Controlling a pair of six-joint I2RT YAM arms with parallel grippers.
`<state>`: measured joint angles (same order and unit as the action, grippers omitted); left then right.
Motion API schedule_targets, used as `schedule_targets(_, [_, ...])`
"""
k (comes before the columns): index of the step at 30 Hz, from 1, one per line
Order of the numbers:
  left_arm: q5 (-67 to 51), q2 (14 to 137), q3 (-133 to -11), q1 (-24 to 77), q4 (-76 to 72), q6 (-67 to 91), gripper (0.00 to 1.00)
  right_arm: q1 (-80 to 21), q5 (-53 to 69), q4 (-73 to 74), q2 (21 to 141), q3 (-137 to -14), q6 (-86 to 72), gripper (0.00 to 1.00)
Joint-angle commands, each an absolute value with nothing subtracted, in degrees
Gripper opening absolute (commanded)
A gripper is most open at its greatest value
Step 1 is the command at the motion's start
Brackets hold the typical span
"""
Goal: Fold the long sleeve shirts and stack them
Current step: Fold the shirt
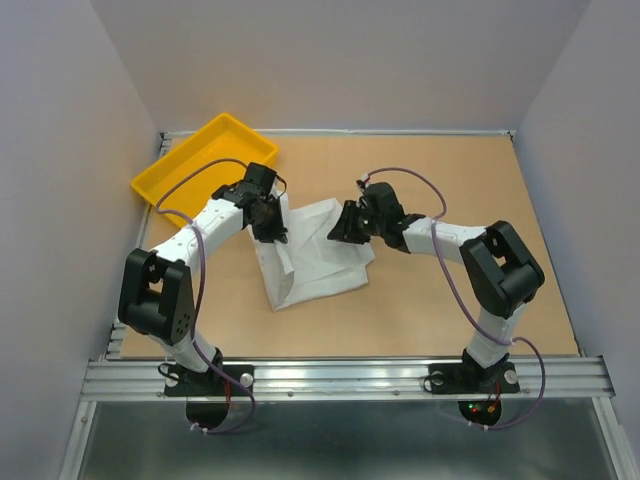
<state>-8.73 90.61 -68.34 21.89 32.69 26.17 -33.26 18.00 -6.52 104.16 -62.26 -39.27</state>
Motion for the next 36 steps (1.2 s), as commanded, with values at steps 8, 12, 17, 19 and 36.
schedule_targets(8, [-8.35, 92.81, -73.47, 25.05, 33.40, 24.96, 0.00, -33.40, 23.38, -4.48, 102.30, -54.76, -38.06, 0.33])
schedule_targets(12, [-8.53, 94.91, -75.32, 26.80, 33.66, 24.87, 0.00, -33.40, 22.94, -4.66, 105.37, -54.32, -37.88, 0.32])
schedule_targets(17, [-8.35, 97.55, -77.78, 28.39, 34.28, 25.05, 0.00, -33.40, 22.77, -5.71, 107.66, -53.53, -38.50, 0.30])
schedule_targets(19, [-8.35, 98.70, -78.31, 28.83, 34.19, 25.22, 0.00, -33.40, 22.41, -5.98, 107.75, -53.00, -38.67, 0.29])
schedule_targets(36, [-9.93, 105.11, -85.43, 29.00, 33.75, 29.35, 0.00, -33.49, 20.48, -4.83, 105.82, -52.30, -37.44, 0.28])
